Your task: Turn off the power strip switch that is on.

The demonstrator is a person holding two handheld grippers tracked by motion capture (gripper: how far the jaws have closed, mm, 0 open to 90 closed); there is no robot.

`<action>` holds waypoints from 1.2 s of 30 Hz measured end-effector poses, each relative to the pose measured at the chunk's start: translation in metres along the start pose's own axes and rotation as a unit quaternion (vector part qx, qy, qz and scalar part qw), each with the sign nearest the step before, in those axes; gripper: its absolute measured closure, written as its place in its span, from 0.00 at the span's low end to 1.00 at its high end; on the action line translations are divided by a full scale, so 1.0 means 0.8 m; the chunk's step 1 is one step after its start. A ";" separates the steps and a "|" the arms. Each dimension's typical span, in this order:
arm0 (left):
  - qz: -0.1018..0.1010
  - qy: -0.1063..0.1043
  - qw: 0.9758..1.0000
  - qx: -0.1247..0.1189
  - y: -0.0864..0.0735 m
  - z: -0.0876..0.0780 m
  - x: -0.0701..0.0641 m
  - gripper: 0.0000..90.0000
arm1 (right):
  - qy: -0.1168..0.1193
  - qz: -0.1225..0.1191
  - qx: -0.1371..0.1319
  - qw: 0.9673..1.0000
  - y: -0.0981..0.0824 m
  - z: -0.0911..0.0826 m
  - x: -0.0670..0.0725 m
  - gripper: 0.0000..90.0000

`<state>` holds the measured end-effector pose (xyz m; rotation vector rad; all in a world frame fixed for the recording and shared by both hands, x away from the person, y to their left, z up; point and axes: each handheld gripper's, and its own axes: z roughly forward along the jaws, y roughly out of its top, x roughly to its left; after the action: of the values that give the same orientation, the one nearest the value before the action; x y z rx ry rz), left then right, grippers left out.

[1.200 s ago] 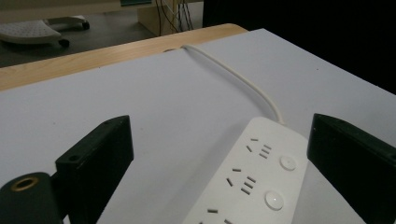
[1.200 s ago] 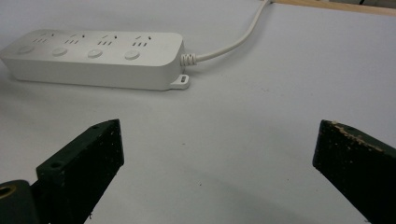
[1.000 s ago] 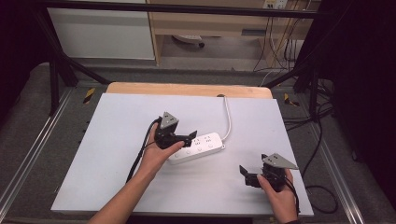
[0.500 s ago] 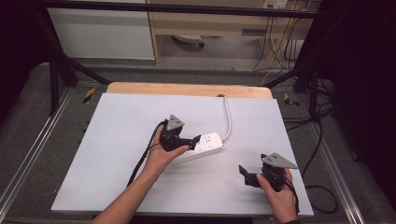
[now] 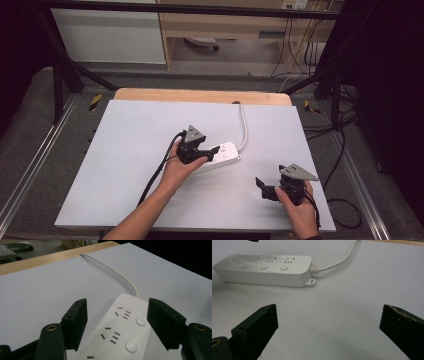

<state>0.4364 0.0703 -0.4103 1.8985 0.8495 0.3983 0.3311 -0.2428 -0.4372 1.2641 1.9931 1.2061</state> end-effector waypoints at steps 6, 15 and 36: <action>0.002 -0.006 1.000 -0.002 0.001 0.002 -0.006 0.45 | 0.001 -0.001 0.000 1.000 0.000 0.000 0.000 0.03; 0.010 -0.008 1.000 -0.014 0.003 0.002 -0.015 0.58 | 0.005 0.001 0.003 1.000 0.000 0.000 0.000 0.03; 0.031 -0.019 0.999 0.005 -0.001 0.002 -0.027 0.93 | 0.004 -0.001 0.002 1.000 -0.001 0.001 0.001 0.03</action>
<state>0.4214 0.0543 -0.4099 1.9386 0.7703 0.3952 0.3310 -0.2423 -0.4378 1.2615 2.0033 1.2079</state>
